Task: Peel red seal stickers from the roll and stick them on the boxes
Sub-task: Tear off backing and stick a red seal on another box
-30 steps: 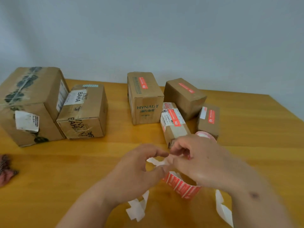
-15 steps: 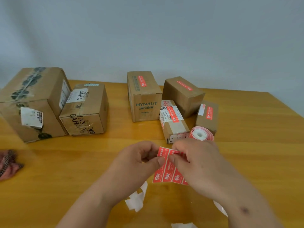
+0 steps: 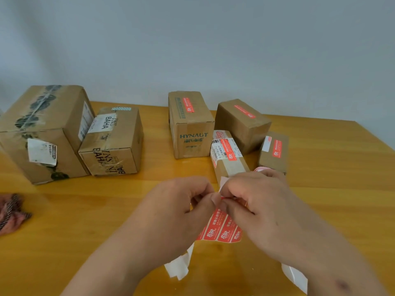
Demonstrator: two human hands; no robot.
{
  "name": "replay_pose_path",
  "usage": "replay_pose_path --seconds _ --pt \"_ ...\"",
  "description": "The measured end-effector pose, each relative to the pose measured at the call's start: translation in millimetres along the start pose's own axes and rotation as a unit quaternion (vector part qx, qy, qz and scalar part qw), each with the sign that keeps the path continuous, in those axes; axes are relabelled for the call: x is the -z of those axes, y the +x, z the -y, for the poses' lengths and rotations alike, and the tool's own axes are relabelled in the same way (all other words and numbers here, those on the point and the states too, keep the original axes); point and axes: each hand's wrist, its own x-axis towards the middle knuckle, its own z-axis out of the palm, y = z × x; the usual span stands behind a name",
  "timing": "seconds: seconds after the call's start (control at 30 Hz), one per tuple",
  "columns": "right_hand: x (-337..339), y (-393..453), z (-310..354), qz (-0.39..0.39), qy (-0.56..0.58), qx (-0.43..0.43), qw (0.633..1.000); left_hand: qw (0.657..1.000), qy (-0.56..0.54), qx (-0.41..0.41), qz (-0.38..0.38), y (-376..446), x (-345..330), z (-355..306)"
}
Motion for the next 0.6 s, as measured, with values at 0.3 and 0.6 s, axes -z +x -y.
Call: replay_pose_path --seconds 0.3,0.6 --pt "-4 4 2 -0.016 -0.014 0.017 1.000 0.996 -0.081 0.014 -0.021 0 -4 10" --pt "-7 5 1 0.012 -0.022 0.030 0.999 0.984 -0.163 0.062 -0.015 -3 -8 12"
